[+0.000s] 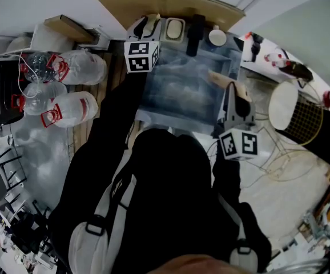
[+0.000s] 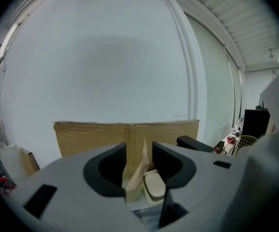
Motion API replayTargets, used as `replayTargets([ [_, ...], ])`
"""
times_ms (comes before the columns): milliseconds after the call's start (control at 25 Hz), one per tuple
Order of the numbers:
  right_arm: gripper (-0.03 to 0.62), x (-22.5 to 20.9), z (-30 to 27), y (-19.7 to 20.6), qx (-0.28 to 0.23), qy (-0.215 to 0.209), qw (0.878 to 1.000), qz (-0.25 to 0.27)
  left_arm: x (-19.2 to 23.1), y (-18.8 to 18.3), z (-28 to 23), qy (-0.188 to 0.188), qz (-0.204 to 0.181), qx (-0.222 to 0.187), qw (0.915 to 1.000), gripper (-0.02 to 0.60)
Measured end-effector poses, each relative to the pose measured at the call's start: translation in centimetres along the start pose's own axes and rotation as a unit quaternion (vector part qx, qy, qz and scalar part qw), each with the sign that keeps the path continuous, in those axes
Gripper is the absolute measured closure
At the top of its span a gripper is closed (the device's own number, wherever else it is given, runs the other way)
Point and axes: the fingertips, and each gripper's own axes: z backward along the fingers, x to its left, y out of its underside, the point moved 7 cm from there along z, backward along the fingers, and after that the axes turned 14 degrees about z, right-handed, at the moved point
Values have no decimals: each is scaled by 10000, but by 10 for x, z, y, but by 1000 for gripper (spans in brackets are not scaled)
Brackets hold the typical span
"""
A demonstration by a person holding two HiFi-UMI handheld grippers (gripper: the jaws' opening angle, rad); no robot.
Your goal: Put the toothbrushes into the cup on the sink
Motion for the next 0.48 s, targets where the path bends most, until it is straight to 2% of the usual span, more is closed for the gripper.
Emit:
replayTargets([
  [160,545,-5,2,-2,-79,-1,10000,-12,-15,-12,30,90,-3,-234,9997,434],
  [480,545,-17,-5,-18,-315,-13,9993,179,-45,1,109,197,134,-364,9991,454],
])
